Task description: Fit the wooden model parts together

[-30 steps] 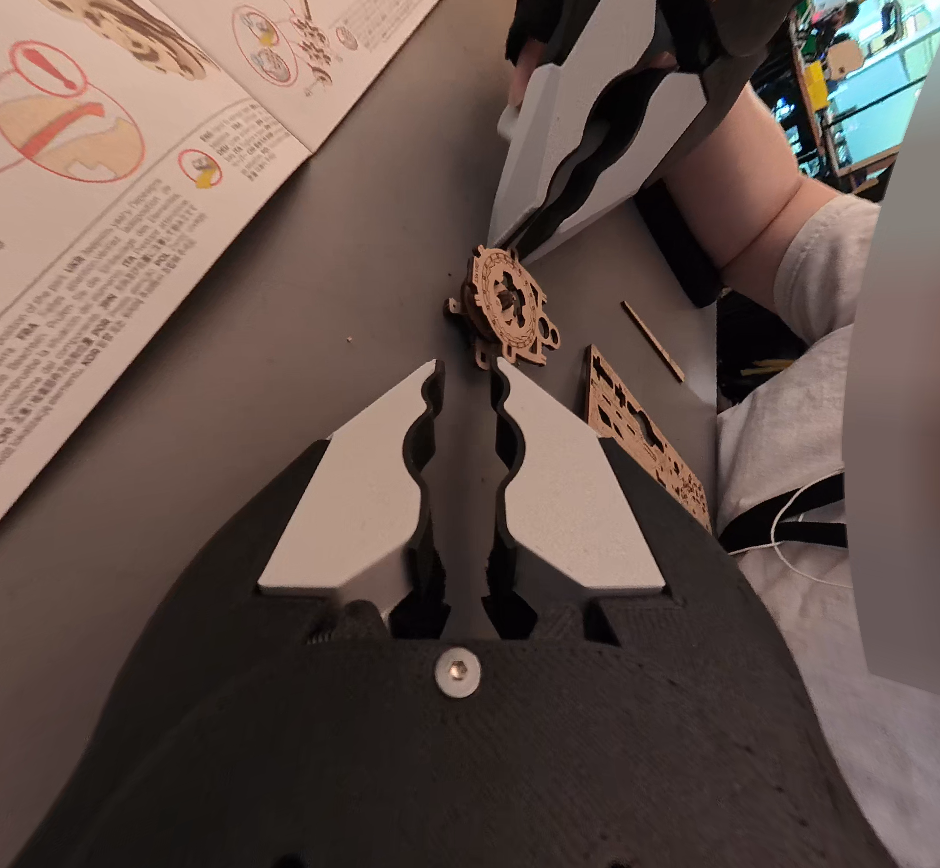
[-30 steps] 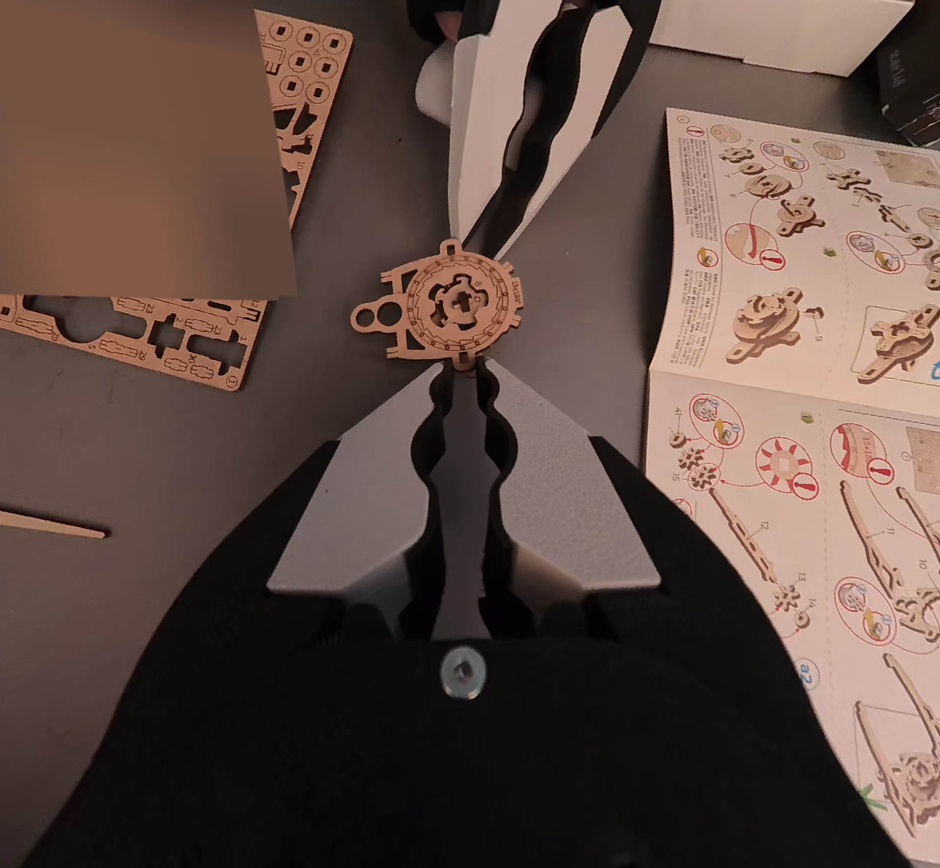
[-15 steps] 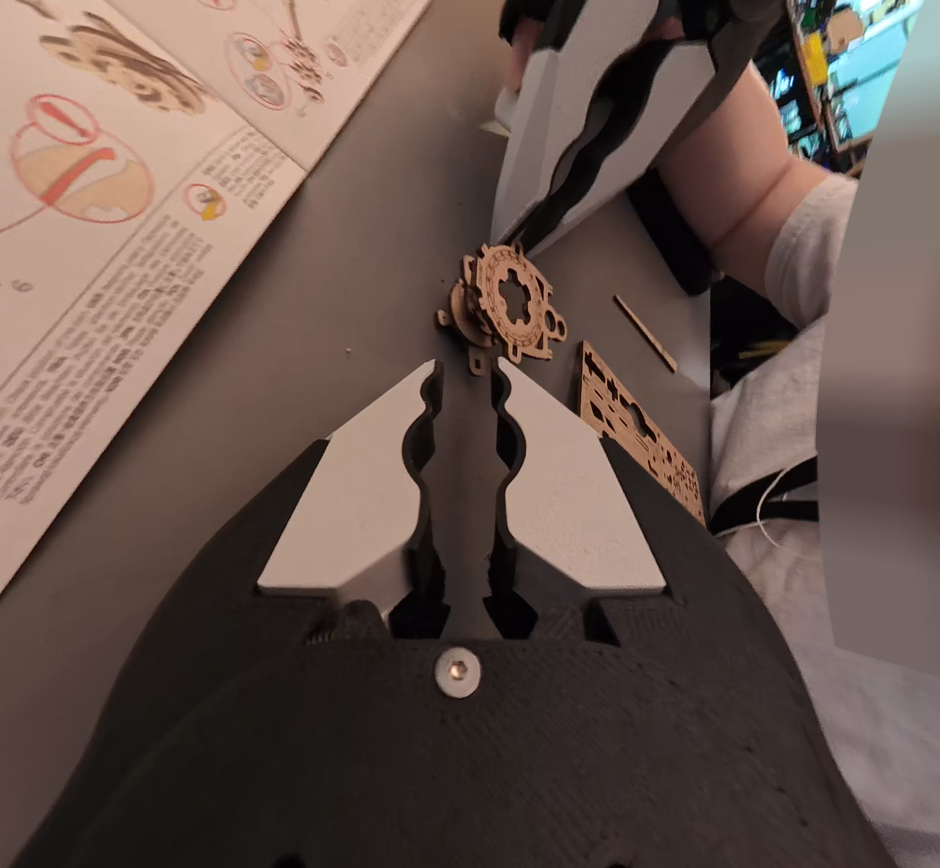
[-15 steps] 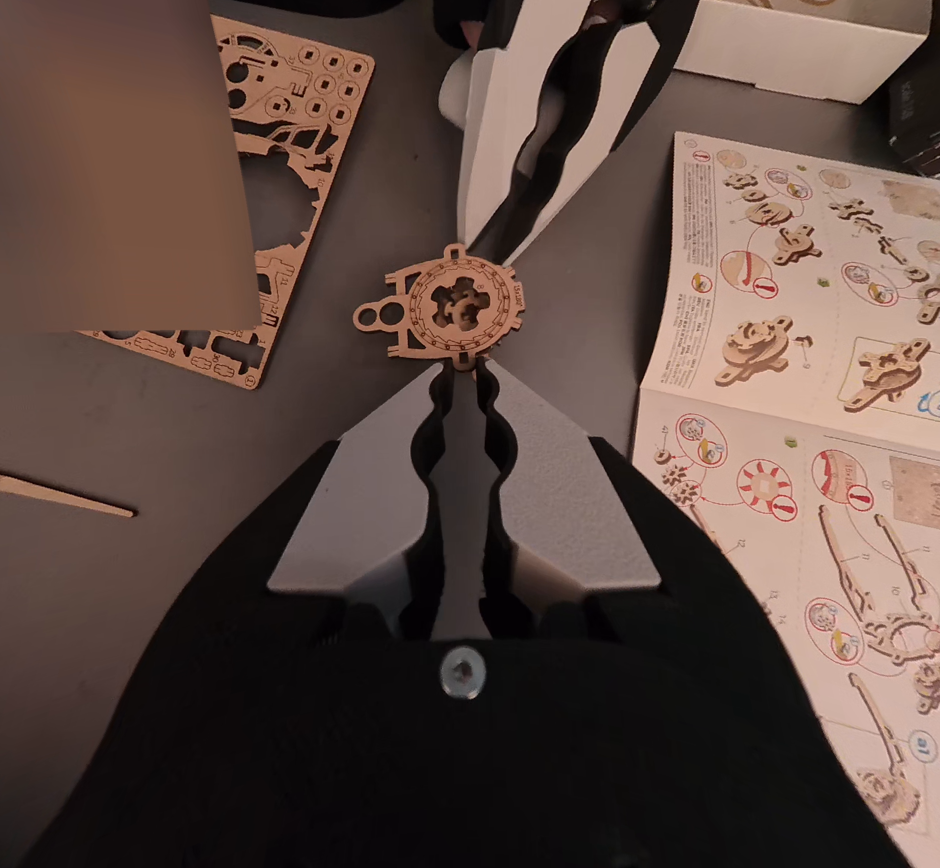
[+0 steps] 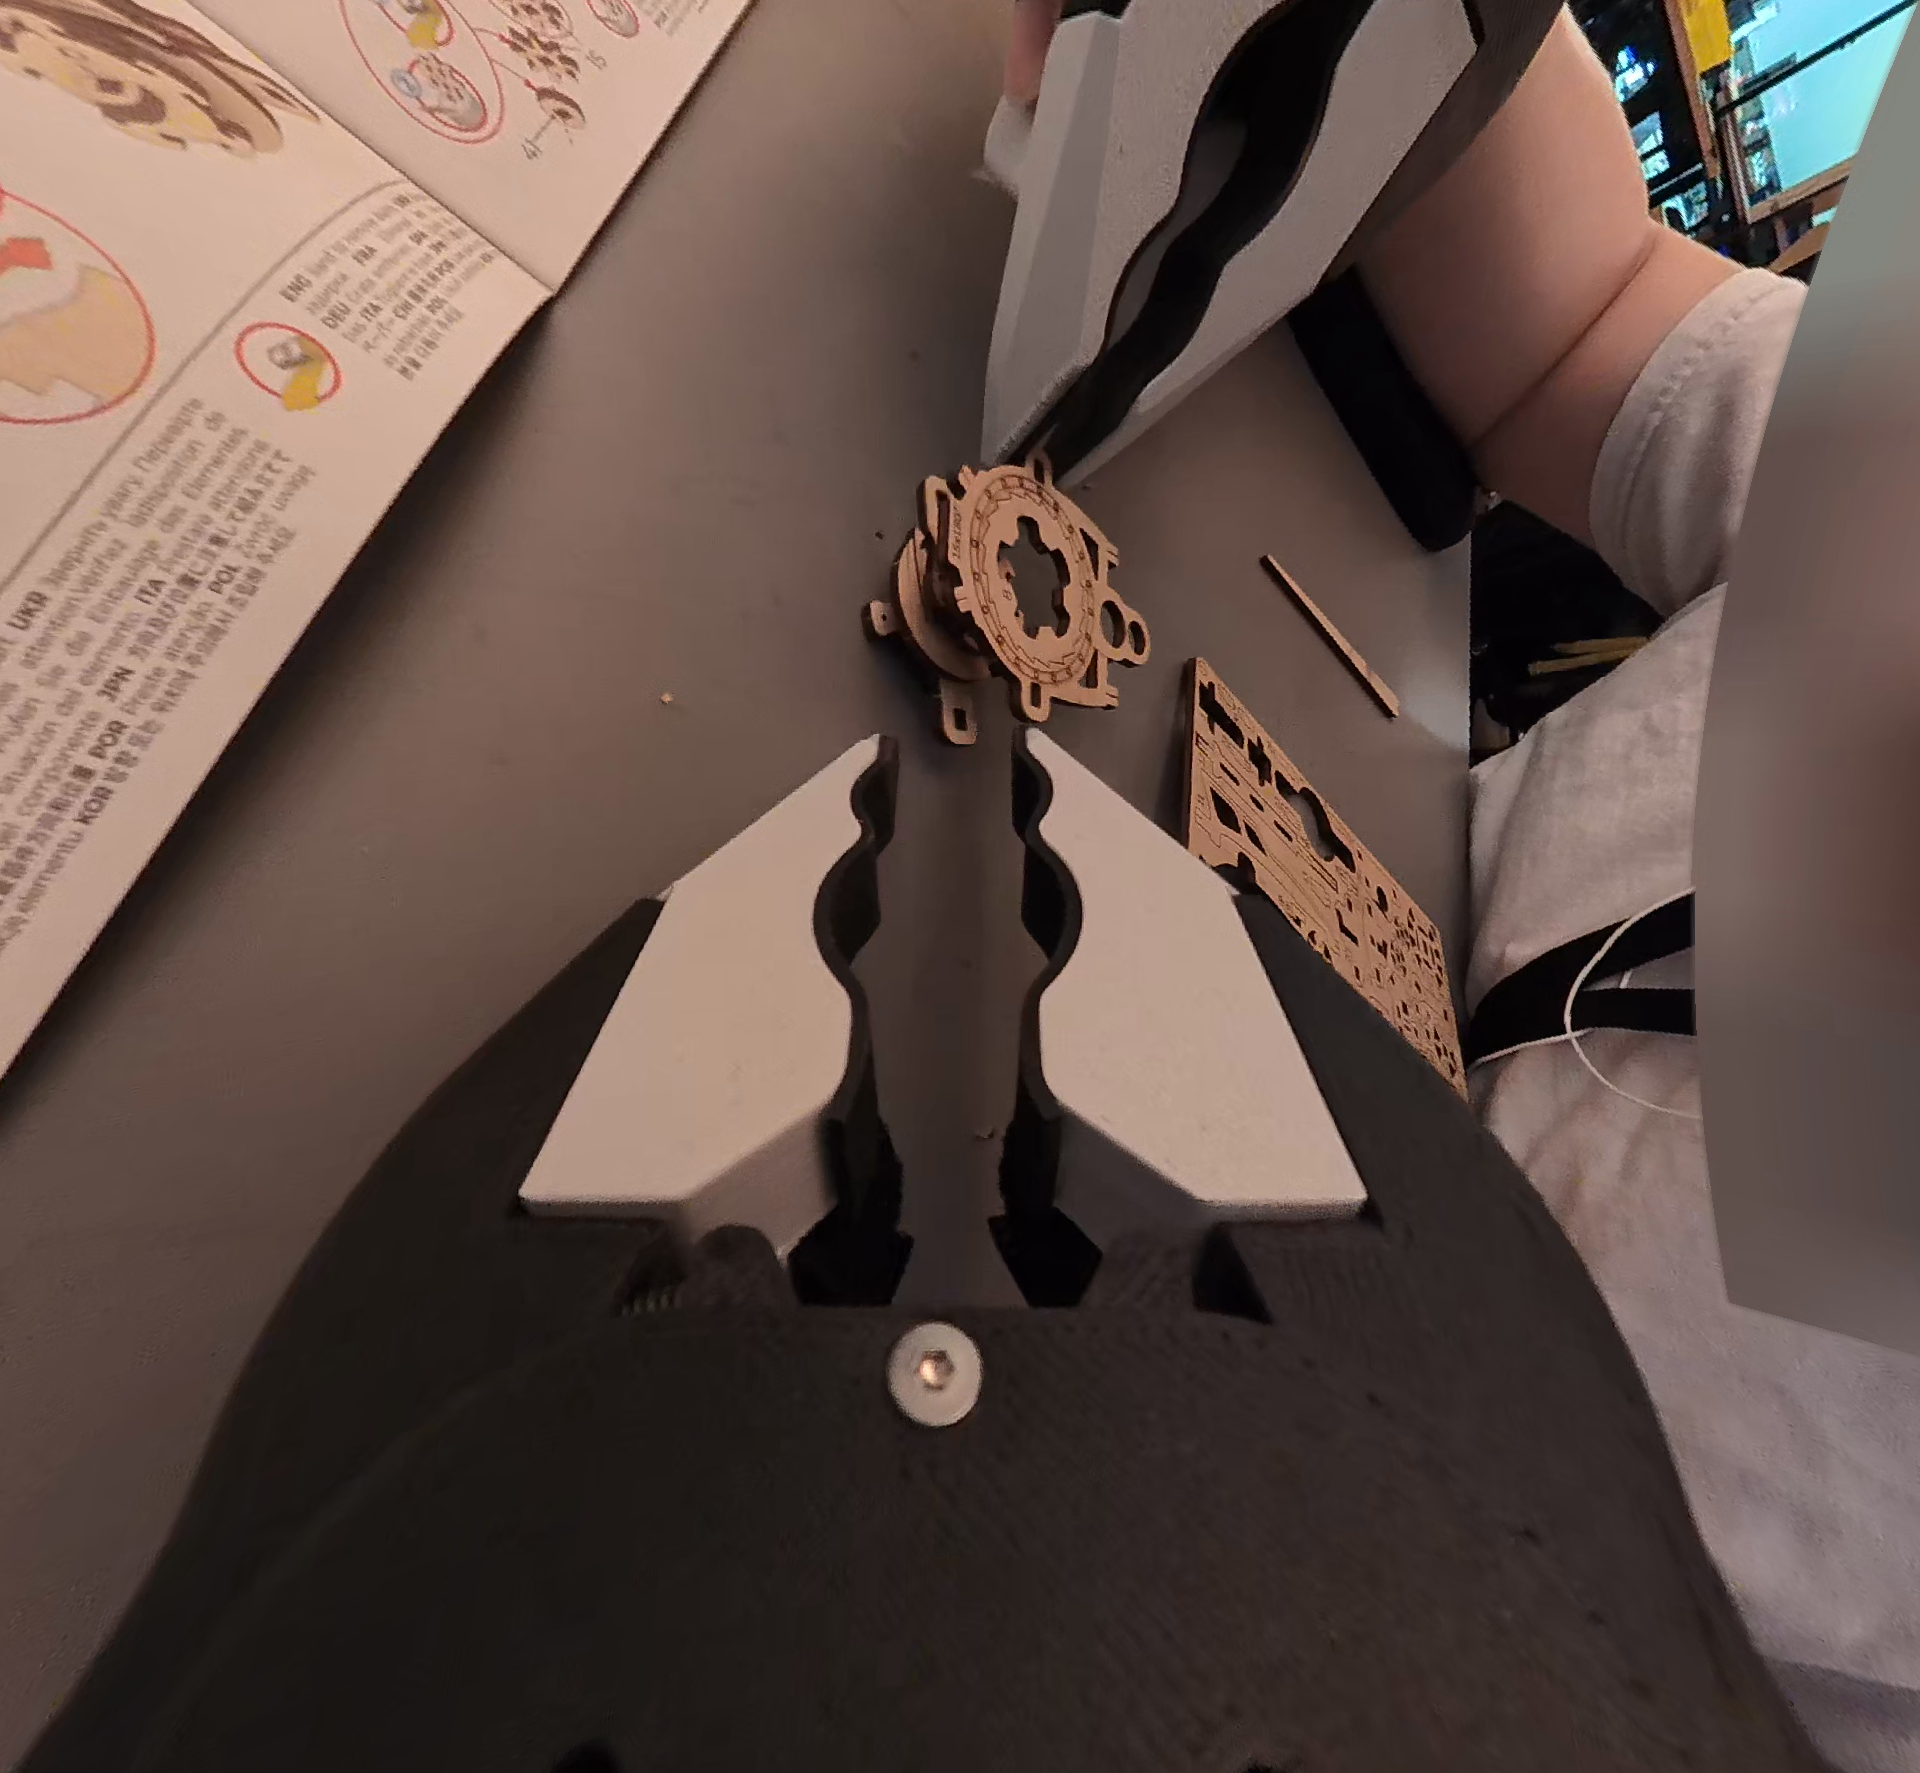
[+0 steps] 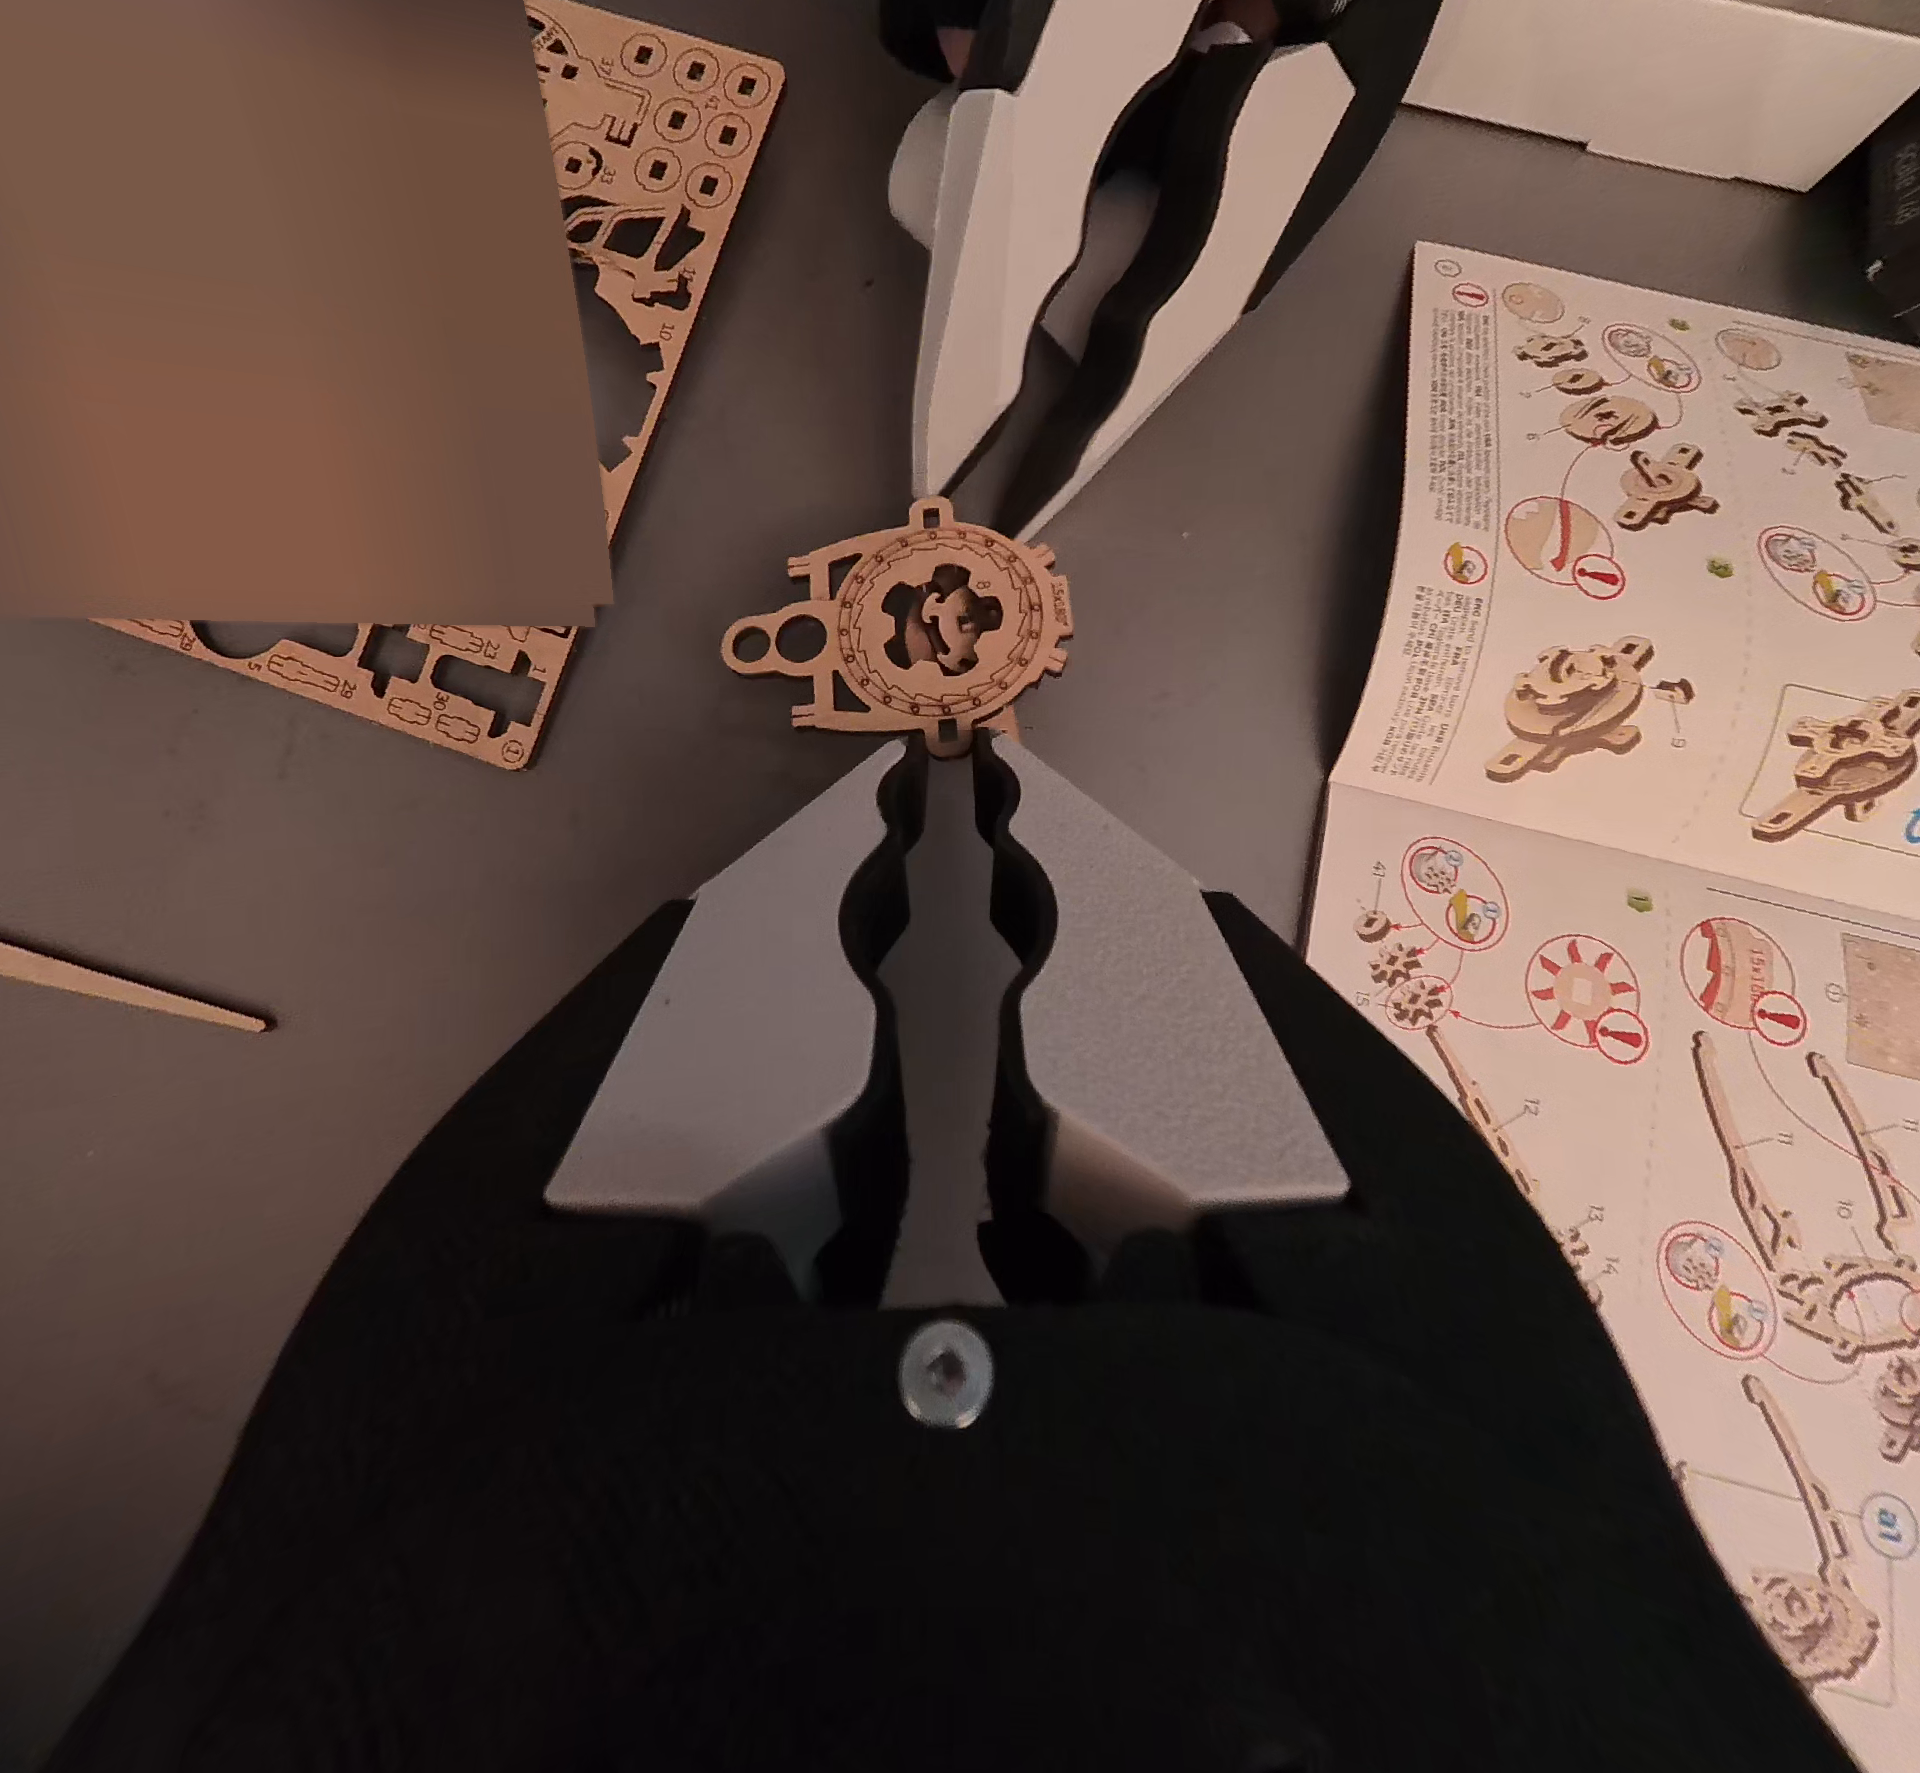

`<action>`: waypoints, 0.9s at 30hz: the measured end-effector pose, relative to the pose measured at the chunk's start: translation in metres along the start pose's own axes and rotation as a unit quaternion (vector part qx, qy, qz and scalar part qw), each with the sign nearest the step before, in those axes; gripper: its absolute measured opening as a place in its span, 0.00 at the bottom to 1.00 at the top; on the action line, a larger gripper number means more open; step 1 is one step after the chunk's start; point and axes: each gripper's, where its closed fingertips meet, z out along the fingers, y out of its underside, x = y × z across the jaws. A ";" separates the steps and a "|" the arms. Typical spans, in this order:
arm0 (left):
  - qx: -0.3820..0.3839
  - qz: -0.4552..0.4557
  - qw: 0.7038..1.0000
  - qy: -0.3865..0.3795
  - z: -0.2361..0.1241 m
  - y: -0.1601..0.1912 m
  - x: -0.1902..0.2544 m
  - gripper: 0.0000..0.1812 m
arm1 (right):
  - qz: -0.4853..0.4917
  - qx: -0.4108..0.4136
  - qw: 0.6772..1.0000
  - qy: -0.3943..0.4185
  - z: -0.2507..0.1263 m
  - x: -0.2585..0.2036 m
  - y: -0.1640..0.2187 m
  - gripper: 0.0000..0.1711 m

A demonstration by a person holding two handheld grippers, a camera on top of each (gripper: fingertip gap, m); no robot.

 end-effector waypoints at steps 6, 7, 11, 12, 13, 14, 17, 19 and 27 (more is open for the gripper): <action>0.017 -0.011 1.000 -0.001 -0.002 -0.003 -0.003 0.12 | 0.004 0.004 1.000 0.004 -0.001 0.000 -0.002 0.04; 0.021 -0.013 1.000 -0.003 -0.002 -0.004 -0.004 0.12 | 0.005 0.007 1.000 0.004 -0.002 0.000 -0.003 0.04; 0.035 -0.020 0.999 0.002 -0.005 -0.008 -0.004 0.12 | 0.004 0.014 1.000 0.010 -0.003 0.003 -0.005 0.04; 0.036 -0.019 0.999 0.005 -0.006 -0.008 -0.003 0.12 | 0.003 0.015 1.000 0.013 -0.003 0.004 -0.004 0.04; 0.034 -0.017 0.999 0.009 -0.006 -0.008 -0.002 0.12 | 0.003 0.015 1.000 0.013 -0.003 0.004 -0.004 0.04; 0.031 -0.013 0.999 0.014 -0.007 -0.008 0.000 0.13 | 0.003 0.017 1.000 0.011 -0.003 0.004 -0.004 0.04; 0.013 0.002 1.000 0.018 -0.006 -0.004 0.005 0.15 | 0.001 0.018 1.000 0.011 -0.003 0.004 -0.002 0.04; -0.004 0.017 1.000 -0.001 -0.004 0.001 0.001 0.16 | -0.004 0.017 1.000 0.014 -0.002 0.006 -0.001 0.04; 0.040 0.014 0.998 0.047 -0.013 -0.012 0.017 0.17 | -0.020 0.038 0.999 0.024 -0.007 0.001 -0.014 0.04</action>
